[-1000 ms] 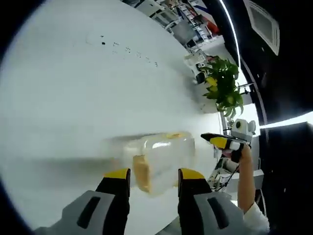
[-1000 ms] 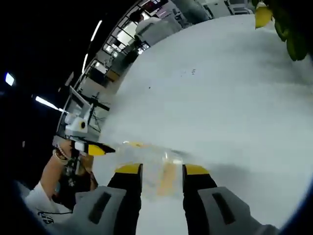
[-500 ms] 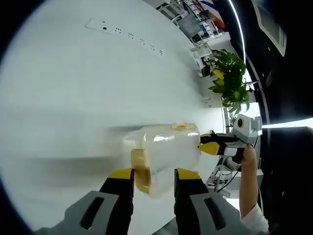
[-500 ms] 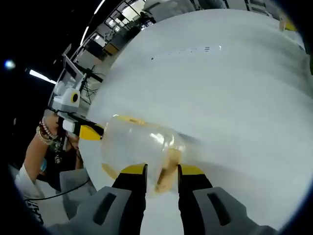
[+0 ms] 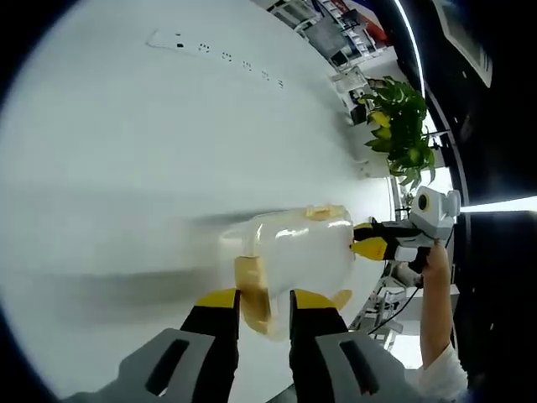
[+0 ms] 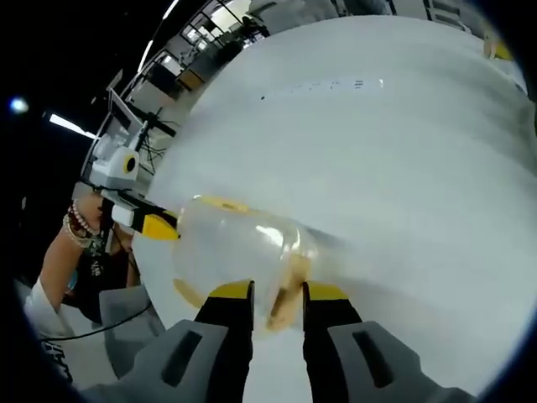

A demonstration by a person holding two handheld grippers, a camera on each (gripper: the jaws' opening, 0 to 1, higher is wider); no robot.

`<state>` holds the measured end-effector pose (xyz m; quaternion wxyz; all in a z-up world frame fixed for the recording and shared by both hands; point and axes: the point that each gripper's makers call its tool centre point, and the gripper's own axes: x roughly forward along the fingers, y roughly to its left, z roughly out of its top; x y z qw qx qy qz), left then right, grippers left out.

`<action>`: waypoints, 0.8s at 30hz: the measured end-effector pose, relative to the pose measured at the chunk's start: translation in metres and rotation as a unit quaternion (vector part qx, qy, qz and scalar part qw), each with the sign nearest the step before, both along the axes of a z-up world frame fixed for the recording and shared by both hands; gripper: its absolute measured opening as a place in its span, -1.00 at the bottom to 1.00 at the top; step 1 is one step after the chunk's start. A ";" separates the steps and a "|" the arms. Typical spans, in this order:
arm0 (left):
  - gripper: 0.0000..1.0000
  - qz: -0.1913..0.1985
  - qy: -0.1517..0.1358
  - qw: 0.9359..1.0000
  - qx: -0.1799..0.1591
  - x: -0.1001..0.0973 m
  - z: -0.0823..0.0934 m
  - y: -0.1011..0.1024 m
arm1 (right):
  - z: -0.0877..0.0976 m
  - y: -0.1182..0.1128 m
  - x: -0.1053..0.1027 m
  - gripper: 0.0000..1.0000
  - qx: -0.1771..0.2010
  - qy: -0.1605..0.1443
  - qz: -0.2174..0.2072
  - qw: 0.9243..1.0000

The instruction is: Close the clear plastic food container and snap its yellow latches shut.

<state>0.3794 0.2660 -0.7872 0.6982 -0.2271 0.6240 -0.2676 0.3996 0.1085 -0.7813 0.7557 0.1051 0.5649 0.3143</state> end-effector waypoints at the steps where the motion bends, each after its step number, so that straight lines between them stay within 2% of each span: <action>1: -0.70 0.000 0.002 1.000 0.001 0.000 0.000 0.000 | 0.000 0.000 0.000 -0.64 0.000 0.000 -0.002 1.000; 9: -0.75 0.003 0.021 1.000 -0.002 -0.002 -0.001 -0.002 | 0.000 0.001 0.000 -0.66 0.004 0.004 -0.006 1.000; 10: -0.76 0.000 0.021 1.000 -0.003 -0.002 -0.001 -0.003 | 0.005 0.010 0.001 -0.68 0.037 0.002 -0.010 0.999; 11: -0.76 0.001 0.022 1.000 -0.005 -0.002 -0.002 -0.003 | 0.002 0.000 0.001 -0.68 0.013 0.012 -0.033 0.999; 13: -0.80 0.002 0.030 1.000 -0.004 -0.003 -0.006 -0.004 | 0.005 -0.001 0.000 -0.68 0.017 0.002 -0.010 1.000; 18: -0.79 -0.003 0.024 1.000 -0.005 -0.004 -0.009 -0.013 | 0.008 -0.004 -0.005 -0.68 0.012 0.007 -0.006 1.000; 24: -0.78 -0.010 0.019 1.000 -0.007 -0.002 -0.008 -0.014 | 0.007 -0.008 -0.006 -0.68 0.014 0.009 -0.006 1.000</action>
